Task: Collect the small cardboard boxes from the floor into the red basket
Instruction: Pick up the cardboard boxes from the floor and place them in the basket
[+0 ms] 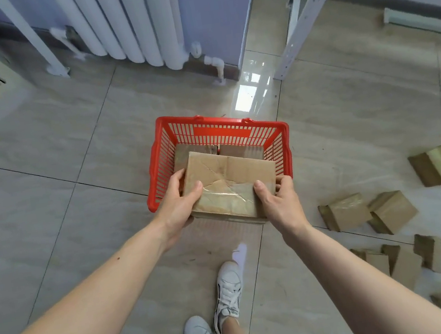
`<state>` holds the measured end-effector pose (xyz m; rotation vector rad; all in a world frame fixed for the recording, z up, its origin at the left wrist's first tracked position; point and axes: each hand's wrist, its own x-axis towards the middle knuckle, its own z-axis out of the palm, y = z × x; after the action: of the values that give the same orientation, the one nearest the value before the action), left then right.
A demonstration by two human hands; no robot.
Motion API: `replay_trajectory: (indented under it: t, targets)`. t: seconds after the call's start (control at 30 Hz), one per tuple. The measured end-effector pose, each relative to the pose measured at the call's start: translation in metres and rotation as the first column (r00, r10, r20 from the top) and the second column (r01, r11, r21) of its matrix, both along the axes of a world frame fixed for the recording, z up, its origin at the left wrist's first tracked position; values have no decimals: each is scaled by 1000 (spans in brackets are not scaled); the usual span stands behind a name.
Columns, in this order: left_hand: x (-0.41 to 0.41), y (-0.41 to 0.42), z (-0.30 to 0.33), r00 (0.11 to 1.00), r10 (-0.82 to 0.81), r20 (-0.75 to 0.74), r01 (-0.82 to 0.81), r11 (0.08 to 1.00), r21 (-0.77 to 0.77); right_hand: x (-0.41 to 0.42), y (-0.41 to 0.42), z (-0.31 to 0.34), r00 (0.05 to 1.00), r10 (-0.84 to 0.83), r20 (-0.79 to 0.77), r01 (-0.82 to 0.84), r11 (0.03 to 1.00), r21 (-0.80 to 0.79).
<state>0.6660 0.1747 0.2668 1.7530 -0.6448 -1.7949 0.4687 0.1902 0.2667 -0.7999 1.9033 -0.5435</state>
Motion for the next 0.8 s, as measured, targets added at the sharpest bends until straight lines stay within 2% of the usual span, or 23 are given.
replay_trajectory:
  t: [0.4,0.57,0.67,0.8]
  targets:
    - [58,-37,-35,980,-131,149,137,990,-31,52,-45,-24,998,46,-53,-42,995,85]
    - [83,-54,-57,913,-267,310,278,961,10,78,-52,-51,997,16,-76,-10,996,89]
    - [89,-59,-81,924,-282,258,277,959,56,89,-53,-76,997,-14,-78,21,995,96]
    - [88,-60,-115,907,-323,270,309,946,93,93,-54,-121,996,-21,-81,31,992,123]
